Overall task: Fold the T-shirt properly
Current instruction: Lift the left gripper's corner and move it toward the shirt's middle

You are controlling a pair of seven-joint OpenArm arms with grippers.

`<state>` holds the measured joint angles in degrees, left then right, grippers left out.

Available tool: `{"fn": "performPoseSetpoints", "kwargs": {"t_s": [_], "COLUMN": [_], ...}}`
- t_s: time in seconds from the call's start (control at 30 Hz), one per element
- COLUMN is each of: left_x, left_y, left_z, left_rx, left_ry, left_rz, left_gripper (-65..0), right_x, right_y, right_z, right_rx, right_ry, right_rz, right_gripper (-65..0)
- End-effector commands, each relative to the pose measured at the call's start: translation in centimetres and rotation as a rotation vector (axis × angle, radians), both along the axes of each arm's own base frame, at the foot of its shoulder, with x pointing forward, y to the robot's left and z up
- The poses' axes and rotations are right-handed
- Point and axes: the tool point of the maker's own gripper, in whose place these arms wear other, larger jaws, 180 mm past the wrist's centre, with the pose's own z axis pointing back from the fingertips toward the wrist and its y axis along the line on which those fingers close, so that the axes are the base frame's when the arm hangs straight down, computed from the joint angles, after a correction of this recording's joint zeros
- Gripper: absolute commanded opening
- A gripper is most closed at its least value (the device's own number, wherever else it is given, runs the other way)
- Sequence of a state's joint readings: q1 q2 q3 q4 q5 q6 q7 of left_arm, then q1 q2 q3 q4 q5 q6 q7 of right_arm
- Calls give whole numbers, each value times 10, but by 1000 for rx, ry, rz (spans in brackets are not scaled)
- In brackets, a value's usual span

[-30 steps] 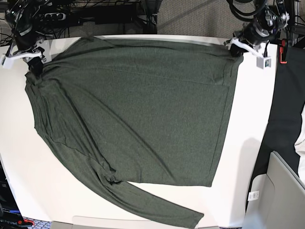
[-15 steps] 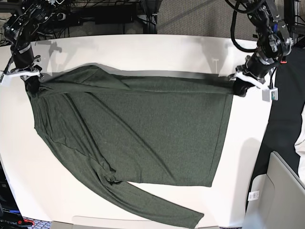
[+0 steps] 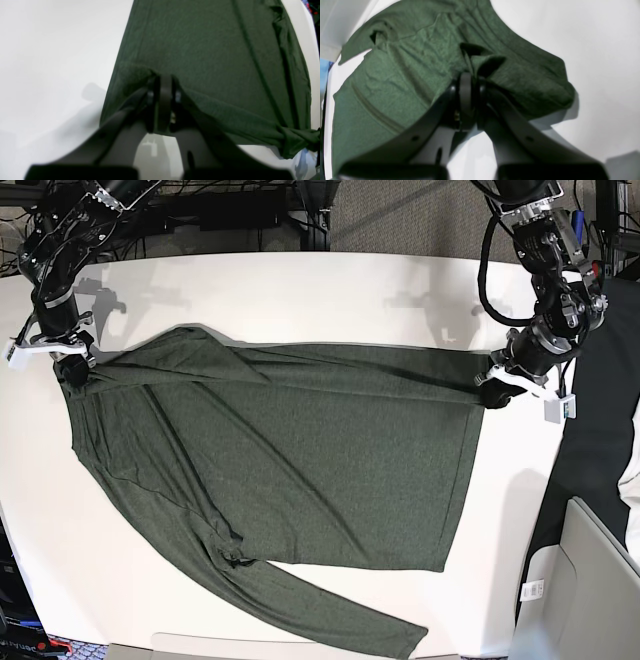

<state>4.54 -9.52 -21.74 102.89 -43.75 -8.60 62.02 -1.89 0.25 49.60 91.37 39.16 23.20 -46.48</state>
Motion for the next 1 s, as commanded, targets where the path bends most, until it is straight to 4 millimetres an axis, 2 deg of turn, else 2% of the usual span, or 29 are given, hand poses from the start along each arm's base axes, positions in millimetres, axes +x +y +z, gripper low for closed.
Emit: {"fn": "performPoseSetpoints", "kwargs": {"t_s": [0.0,0.23,0.4,0.47,0.67,0.97], "left_x": [11,16,19,19,25,21], "left_y": [4,4,6,6,5,6], "left_z": [16,22,25,25,31,11], "left_rx": [13,14,14,15,16,-11], "left_ry": [-54,-73,-82,-83,-101,-45], "left_rz": [1,3,8,9,4,14], "left_gripper": [-649,-649,-649,-649,-649,-649], "right_x": [10,15,19,19,19,21], "right_y": [-7,-6,-9,-14,-22,-22], "right_z": [18,9,14,17,7,3], "right_rx": [-26,8,3,2,65,78], "right_ry": [-66,-65,-90,-101,-110,-106], "right_rz": [-10,-18,-31,-47,-108,-112], "right_gripper": [-643,-643,-643,-643,-643,-629]}}
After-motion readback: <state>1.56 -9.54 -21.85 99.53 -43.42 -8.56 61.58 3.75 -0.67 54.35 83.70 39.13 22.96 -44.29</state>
